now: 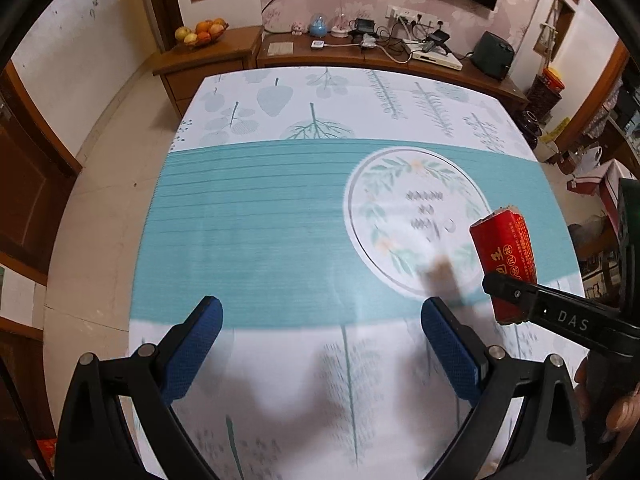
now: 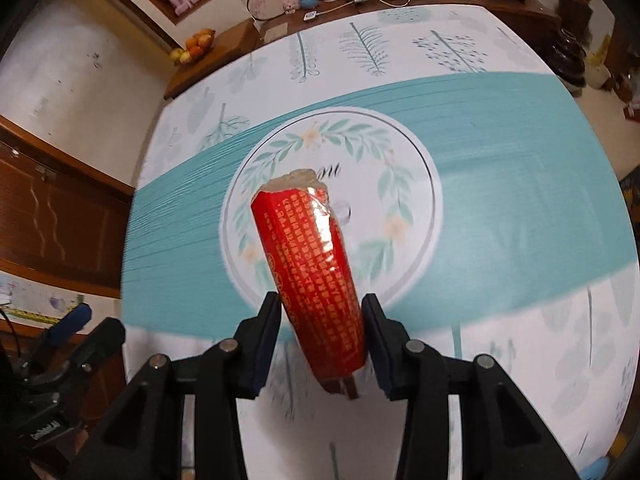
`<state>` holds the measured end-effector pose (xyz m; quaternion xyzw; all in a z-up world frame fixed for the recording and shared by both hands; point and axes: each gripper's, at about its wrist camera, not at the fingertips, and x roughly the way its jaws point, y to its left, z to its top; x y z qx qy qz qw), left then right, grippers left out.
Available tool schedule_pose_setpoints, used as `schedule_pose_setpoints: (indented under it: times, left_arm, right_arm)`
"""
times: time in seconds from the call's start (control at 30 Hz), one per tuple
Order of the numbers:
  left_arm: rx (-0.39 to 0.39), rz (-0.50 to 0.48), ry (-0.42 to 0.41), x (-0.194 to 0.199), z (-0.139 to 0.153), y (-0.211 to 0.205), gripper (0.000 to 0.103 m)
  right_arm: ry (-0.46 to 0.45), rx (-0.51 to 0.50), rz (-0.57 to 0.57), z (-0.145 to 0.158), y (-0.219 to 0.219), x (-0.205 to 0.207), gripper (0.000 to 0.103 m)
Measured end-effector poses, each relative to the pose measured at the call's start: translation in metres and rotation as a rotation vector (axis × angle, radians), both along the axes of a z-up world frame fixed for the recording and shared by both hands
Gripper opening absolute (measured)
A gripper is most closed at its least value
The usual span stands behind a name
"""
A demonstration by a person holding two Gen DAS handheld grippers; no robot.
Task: Collect trash
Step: 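Carry the red packet down over the trash bin with the right tool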
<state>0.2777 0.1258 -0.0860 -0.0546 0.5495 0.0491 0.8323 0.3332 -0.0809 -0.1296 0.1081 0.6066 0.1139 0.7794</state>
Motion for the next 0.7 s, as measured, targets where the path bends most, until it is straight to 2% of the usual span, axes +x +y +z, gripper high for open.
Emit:
schedule_pose_setpoints:
  times: [0.37,0.57,0.7]
  left_arm:
    - [0.026,-0.012,-0.077,-0.122,0.046,-0.067,0.099]
    - [0.023,-0.002,-0.114,-0.182,0.06,-0.095,0.099]
    - [0.022,0.016,-0.121,-0.217,0.06,-0.105,0.099]
  right_arm:
    - [-0.09,0.122,-0.009,0.058,-0.044,-0.132,0.039]
    - [-0.148,0.115,0.046,0.086,-0.06,-0.204,0.039]
    - [-0.167,0.115,0.067,0.091,-0.069,-0.241,0.039]
